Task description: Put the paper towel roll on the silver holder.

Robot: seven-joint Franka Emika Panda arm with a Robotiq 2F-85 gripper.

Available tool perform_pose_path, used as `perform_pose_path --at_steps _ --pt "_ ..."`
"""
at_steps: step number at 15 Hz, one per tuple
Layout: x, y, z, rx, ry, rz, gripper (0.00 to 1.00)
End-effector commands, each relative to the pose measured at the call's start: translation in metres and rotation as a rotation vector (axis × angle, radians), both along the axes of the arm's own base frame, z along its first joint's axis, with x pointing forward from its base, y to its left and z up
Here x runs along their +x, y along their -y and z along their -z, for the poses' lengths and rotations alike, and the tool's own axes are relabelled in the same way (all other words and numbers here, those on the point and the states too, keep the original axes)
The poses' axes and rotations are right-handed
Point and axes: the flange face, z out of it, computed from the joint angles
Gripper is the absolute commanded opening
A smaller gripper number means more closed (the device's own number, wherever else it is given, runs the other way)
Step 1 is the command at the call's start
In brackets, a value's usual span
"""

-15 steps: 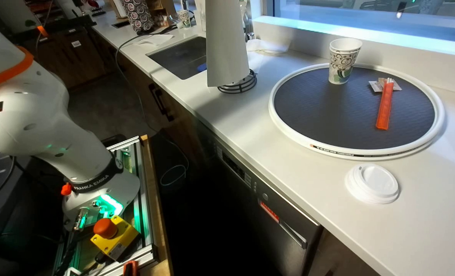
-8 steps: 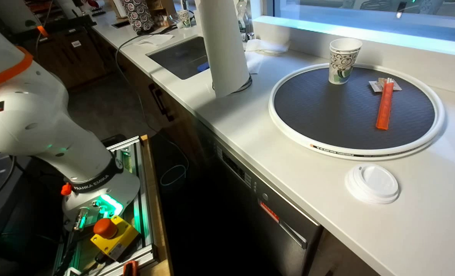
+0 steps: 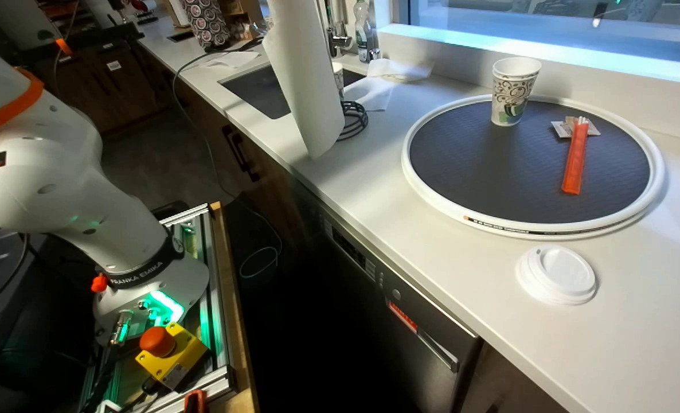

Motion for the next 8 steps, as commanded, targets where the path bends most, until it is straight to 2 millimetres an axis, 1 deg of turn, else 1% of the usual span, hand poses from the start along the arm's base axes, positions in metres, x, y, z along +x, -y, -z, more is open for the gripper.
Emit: perform_pose_path --at_steps 1,6,7,8 --pt "-0.011 0.004 -0.008 0.050 0.019 0.005 1.00" --pt "-0.022 0.009 -0.018 0.072 0.019 -0.008 1.00" --pt "-0.024 0.010 -0.019 0.074 0.019 -0.013 0.94" --pt "-0.027 0.010 -0.019 0.075 0.018 -0.024 0.74"
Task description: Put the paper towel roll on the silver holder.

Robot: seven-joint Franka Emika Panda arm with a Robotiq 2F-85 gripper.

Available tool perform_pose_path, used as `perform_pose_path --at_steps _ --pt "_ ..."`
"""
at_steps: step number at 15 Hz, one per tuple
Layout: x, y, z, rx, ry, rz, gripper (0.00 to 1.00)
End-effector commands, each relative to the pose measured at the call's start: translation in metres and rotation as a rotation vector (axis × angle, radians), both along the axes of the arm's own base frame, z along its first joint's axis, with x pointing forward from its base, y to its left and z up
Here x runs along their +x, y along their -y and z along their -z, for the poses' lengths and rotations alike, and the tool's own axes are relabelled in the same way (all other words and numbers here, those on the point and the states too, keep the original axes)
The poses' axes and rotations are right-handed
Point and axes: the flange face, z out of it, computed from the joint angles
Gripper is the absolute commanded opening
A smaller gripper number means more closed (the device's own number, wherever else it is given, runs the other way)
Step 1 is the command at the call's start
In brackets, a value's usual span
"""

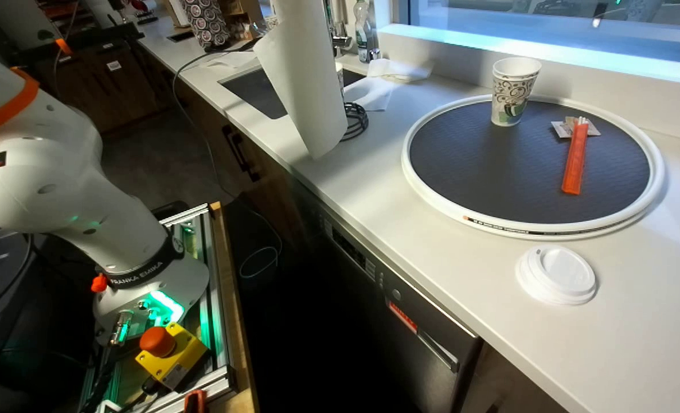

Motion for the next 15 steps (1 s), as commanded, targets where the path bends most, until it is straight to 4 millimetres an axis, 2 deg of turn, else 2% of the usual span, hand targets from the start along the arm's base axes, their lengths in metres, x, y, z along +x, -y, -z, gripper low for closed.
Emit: perform_pose_path --at_steps 1,2,3,9,11,15 --pt "-0.017 0.004 0.002 0.027 -0.010 -0.035 0.70" --pt "-0.019 0.004 0.003 0.025 -0.009 -0.045 0.69" --pt "-0.020 0.005 0.004 0.024 -0.008 -0.053 0.63" --pt "-0.031 0.005 0.010 0.029 -0.016 -0.086 0.14" --pt "-0.034 0.004 0.011 0.029 -0.019 -0.090 0.02" --pt "-0.034 0.003 0.021 0.022 -0.022 -0.098 0.00"
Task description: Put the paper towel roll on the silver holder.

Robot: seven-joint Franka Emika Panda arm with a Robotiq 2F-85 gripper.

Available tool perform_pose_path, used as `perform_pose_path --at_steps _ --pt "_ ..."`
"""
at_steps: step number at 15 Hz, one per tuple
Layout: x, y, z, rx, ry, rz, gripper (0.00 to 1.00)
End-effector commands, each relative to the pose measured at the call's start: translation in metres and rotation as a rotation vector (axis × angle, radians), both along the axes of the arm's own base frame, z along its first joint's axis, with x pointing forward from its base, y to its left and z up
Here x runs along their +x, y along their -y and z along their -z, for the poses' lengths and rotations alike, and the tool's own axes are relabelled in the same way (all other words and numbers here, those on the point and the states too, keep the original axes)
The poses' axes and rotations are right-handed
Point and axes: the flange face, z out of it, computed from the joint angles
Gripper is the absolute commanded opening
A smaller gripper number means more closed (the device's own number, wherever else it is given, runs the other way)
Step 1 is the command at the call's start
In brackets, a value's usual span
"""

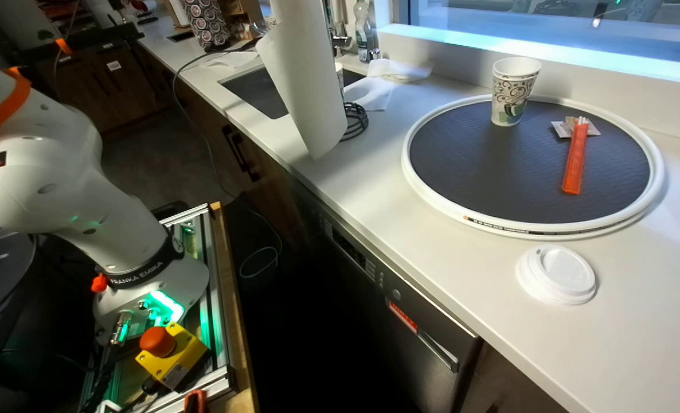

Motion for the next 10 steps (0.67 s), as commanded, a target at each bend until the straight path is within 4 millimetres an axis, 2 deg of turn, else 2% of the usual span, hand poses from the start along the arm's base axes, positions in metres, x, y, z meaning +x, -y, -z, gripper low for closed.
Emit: perform_pose_path --at_steps 1,10 --pt "-0.008 -0.001 0.014 0.018 -0.008 -0.015 0.00" --pt "-0.005 -0.006 0.036 0.006 -0.022 -0.023 0.00"
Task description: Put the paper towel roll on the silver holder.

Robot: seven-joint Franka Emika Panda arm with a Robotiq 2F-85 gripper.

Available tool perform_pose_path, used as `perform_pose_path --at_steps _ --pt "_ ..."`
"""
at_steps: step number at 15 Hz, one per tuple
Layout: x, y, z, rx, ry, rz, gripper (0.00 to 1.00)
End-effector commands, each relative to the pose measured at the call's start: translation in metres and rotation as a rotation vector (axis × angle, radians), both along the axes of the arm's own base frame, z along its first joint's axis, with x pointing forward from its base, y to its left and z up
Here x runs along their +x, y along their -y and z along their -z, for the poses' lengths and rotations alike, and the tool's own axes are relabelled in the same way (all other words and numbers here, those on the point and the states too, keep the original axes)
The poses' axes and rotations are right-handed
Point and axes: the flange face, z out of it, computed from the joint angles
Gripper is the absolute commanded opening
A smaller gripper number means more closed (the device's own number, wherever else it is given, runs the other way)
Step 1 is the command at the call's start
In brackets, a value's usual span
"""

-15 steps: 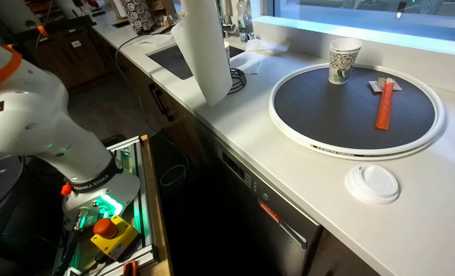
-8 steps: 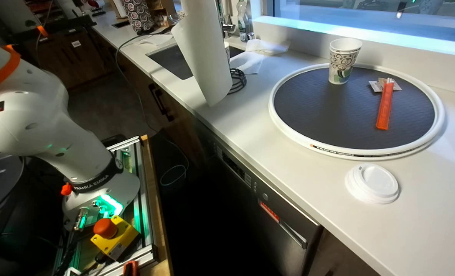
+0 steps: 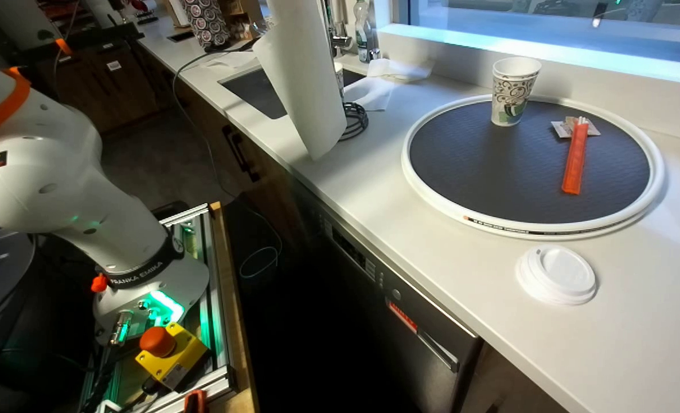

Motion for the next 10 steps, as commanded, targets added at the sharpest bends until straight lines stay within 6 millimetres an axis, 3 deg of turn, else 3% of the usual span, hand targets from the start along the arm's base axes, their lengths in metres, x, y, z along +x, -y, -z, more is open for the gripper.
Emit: perform_pose_path --at_steps 1,10 --pt "-0.002 -0.003 0.015 0.014 0.007 -0.010 0.00" --pt "0.008 -0.013 0.046 -0.006 0.004 -0.022 0.00"
